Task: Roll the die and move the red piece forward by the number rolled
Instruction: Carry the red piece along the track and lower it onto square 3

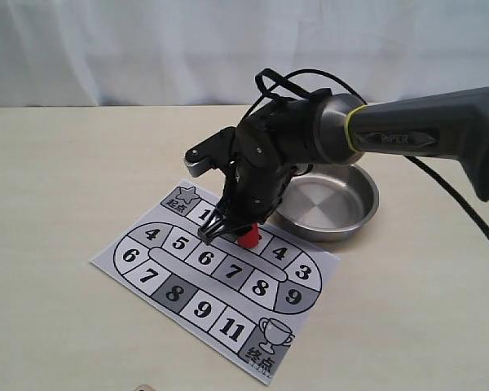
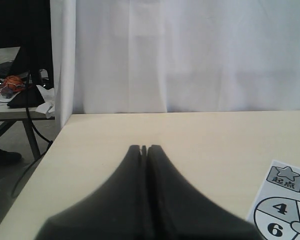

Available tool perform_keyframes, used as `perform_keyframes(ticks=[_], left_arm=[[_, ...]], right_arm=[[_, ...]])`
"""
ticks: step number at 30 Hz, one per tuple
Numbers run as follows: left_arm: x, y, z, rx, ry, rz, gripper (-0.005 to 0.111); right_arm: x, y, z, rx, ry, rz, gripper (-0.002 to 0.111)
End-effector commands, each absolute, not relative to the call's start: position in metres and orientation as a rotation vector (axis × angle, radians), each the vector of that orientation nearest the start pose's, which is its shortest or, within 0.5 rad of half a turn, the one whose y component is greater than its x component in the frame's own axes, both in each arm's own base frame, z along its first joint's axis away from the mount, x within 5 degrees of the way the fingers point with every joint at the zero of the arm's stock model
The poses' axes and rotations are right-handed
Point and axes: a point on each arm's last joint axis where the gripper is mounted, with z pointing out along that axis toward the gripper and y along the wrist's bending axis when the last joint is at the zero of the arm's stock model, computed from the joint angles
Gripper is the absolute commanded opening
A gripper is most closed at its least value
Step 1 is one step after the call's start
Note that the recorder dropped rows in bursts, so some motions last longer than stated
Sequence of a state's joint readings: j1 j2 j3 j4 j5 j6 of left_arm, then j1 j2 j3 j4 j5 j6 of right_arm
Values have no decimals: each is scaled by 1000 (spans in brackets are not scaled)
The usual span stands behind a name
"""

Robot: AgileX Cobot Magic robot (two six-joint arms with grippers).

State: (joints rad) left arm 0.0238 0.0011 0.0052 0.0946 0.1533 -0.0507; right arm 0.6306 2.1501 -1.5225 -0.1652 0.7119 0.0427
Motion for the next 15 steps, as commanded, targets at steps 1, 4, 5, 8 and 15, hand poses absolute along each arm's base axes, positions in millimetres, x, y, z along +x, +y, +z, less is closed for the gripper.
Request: perform_keyframes(ticks=[1, 4, 5, 8, 15], left_arm=[[56, 3, 200, 3, 1626, 60, 0], [56, 3, 200, 3, 1626, 60, 0], [56, 3, 200, 3, 1626, 60, 0], [56, 3, 200, 3, 1626, 60, 0], [56, 3, 200, 3, 1626, 60, 0]], right_arm=[[353, 246, 167, -924, 2618, 15, 4], [343, 238, 170, -918, 2591, 34, 4], [338, 235, 170, -919, 2586, 38, 4], [329, 229, 167, -914, 2556, 60, 4], [330, 211, 157, -771, 2564, 109, 4]])
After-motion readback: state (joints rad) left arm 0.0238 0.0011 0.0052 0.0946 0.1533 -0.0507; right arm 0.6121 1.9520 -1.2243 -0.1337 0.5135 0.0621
